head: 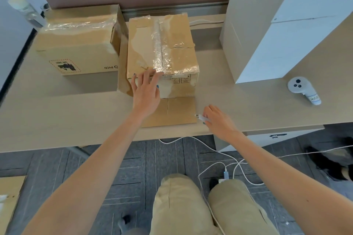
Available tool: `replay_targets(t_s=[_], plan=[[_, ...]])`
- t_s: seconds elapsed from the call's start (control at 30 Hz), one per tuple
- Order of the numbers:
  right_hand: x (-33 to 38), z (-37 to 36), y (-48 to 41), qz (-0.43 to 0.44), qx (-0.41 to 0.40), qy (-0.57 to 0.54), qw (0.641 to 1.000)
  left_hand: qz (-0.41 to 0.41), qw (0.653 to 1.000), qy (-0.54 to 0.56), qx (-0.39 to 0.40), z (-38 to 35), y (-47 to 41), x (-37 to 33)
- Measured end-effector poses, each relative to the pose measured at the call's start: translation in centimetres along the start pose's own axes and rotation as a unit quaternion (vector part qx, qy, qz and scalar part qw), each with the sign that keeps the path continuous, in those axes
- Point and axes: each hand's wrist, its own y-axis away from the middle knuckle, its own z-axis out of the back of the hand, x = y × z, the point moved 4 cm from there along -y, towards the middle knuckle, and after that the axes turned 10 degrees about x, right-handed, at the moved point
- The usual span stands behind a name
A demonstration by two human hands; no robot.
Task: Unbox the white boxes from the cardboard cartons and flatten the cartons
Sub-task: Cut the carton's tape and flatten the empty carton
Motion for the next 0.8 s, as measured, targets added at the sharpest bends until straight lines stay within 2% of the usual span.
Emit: replay_targets(t_s=[0.17, 0.33, 0.7, 0.8], plan=[[3.1, 3.9, -1.8, 0.019, -0.038, -0.069, 0.997, -0.033, 0.998, 0.043, 0.034, 1.7, -1.8, 1.1], [5.7, 6.1, -3.9, 0.031, -0.074, -0.088, 0.993, -0.035, 0.996, 0.062, 0.046, 2.0, -2.1, 3.0], [10.2, 8.7, -6.9, 0.081, -0.097, -0.06, 0.99, -0.049, 0.984, 0.047, 0.168, 2.4, -4.4, 7.2], [10.4, 8.7, -7.4, 0.077, -0.099, -0.045, 0.991, -0.05, 0.982, 0.041, 0.178, 2.8, -4.7, 7.4]])
